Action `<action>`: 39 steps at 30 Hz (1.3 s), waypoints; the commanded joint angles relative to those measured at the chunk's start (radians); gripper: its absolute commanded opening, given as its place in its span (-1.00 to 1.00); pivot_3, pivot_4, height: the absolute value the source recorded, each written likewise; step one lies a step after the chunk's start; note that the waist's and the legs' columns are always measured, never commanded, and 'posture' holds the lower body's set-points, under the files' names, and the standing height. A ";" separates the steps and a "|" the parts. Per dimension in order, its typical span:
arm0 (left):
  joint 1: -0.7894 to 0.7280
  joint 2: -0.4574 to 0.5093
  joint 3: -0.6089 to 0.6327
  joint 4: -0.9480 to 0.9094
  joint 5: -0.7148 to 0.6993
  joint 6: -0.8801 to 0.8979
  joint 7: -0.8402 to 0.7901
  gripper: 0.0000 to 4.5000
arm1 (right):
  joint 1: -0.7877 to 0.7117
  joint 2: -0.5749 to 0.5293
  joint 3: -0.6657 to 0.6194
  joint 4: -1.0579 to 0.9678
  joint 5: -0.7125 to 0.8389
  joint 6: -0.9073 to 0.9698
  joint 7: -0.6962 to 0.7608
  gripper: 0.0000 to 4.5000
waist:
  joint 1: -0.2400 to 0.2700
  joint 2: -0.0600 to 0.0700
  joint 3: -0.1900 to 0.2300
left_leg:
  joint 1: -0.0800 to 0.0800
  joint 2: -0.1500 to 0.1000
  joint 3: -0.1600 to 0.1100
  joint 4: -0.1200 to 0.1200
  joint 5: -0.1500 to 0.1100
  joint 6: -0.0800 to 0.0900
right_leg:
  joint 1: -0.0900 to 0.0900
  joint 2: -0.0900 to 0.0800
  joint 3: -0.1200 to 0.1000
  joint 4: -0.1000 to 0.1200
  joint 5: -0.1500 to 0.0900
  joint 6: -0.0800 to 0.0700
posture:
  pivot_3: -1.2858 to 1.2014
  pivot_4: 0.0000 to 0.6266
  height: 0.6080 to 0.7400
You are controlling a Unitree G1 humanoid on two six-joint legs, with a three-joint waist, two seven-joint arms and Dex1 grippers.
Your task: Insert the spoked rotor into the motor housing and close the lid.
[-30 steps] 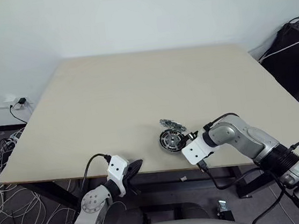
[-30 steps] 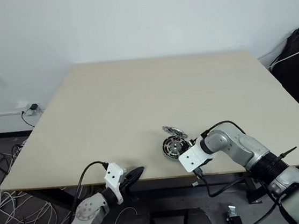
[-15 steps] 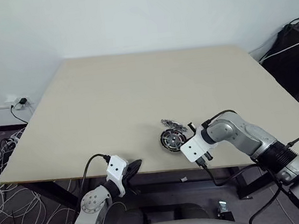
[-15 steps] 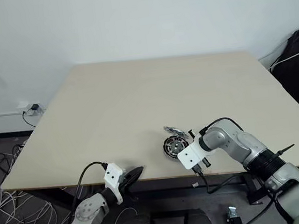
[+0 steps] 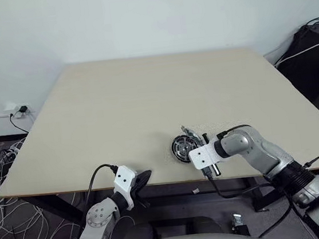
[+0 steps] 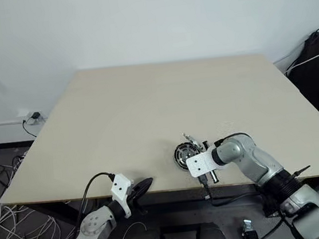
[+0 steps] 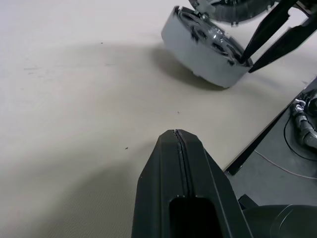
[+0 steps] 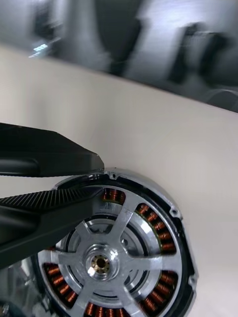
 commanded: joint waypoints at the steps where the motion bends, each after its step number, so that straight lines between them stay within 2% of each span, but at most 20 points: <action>1: -0.011 -0.007 -0.001 -0.039 -0.004 -0.007 -0.001 -1.00 | 0.018 0.040 -0.085 -0.158 0.062 0.159 -0.039 -0.95 | 0.001 0.000 0.000 | 0.000 0.000 0.000 0.000 0.000 0.001 | 0.000 0.000 0.000 0.000 0.000 0.000 | 0.03 -1.00 1.00; 8: -0.017 -0.004 -0.005 -0.040 -0.004 0.000 -0.007 -1.00 | 0.079 0.091 -0.095 -0.325 0.065 0.512 -0.088 -0.95 | 0.005 0.001 -0.001 | 0.000 -0.001 0.000 0.000 -0.001 0.002 | 0.000 -0.001 0.000 0.000 0.000 0.000 | 0.03 -1.00 1.00; 13: -0.021 -0.003 -0.006 -0.038 -0.004 0.002 -0.011 -1.00 | 0.073 0.089 -0.084 -0.374 0.087 0.674 -0.100 -0.95 | 0.003 0.001 -0.001 | 0.000 -0.001 0.000 0.000 -0.001 0.002 | -0.001 -0.001 -0.001 0.000 0.000 0.000 | 0.03 -1.00 1.00; 22: -0.019 -0.007 -0.010 -0.033 -0.003 -0.003 -0.010 -1.00 | 0.045 0.123 -0.059 -0.328 0.099 0.745 -0.200 -0.95 | -0.001 0.001 -0.001 | 0.000 -0.001 0.000 0.000 -0.001 0.002 | -0.001 -0.001 -0.001 0.000 0.000 0.000 | 0.03 -1.00 1.00; 32: -0.015 -0.007 -0.008 -0.029 -0.003 -0.008 -0.010 -1.00 | 0.022 0.165 -0.013 -0.309 0.144 0.795 -0.250 -0.95 | -0.003 0.001 -0.001 | 0.000 -0.001 0.000 0.000 0.000 0.001 | -0.001 0.000 -0.001 0.000 0.000 0.000 | 0.03 -1.00 1.00; 39: -0.012 -0.006 -0.006 -0.026 -0.005 -0.010 -0.011 -1.00 | 0.011 0.217 -0.010 -0.320 0.182 0.819 -0.305 0.01 | -0.005 0.001 -0.001 | 0.000 -0.001 0.000 0.000 -0.001 0.001 | -0.001 0.000 -0.001 0.000 0.000 0.000 | 0.03 -1.00 1.00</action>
